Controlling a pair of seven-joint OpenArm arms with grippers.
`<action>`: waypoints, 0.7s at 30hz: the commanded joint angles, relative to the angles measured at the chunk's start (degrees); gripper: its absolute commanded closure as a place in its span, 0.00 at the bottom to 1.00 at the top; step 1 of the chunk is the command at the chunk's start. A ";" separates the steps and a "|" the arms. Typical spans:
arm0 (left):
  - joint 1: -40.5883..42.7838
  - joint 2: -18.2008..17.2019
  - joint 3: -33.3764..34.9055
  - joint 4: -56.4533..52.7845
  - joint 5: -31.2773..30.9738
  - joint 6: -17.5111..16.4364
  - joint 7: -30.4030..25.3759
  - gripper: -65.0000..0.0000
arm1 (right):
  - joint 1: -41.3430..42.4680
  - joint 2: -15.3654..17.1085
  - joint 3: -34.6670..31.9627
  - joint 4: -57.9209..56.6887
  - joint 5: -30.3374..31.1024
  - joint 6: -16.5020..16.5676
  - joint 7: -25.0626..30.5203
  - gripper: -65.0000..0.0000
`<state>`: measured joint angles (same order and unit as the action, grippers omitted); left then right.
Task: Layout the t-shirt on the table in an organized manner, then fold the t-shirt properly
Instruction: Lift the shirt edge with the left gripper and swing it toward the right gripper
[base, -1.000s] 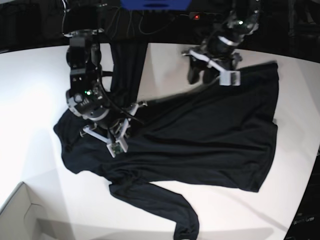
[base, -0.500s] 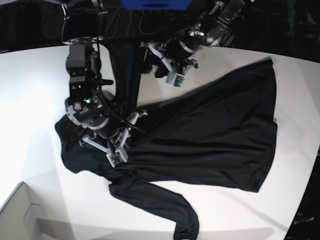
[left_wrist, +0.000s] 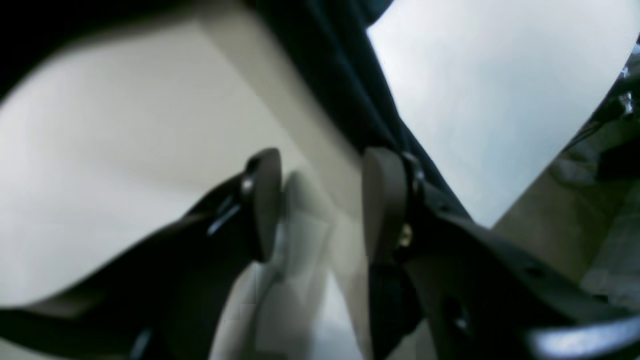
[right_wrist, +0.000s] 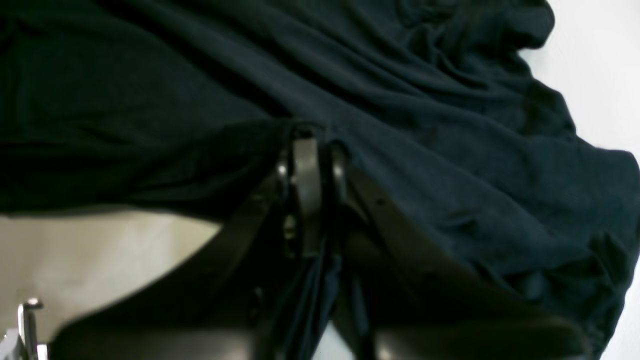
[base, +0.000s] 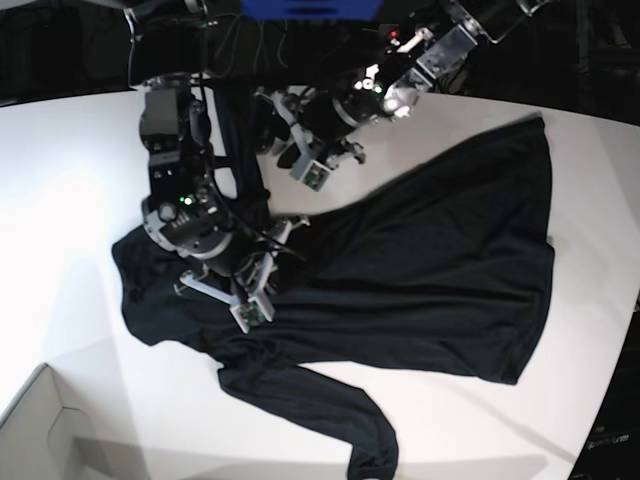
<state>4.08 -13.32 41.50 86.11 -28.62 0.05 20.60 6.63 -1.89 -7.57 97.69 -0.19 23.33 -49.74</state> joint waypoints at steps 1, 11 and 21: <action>-0.43 0.27 0.31 1.06 -0.43 -0.36 -1.13 0.59 | 1.23 -0.18 -0.12 0.90 0.32 0.27 1.52 1.00; 0.01 -9.32 0.39 9.06 -0.78 -0.45 -1.13 0.59 | 2.73 0.00 -0.12 1.08 0.32 0.27 1.52 1.00; -4.82 -8.17 9.63 6.60 -0.78 -0.45 1.25 0.59 | 2.55 -0.18 -1.70 1.08 0.23 0.27 1.52 1.00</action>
<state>-0.10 -21.69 51.44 91.79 -29.28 -0.19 23.09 7.92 -1.76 -9.32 97.73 -0.58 23.35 -49.69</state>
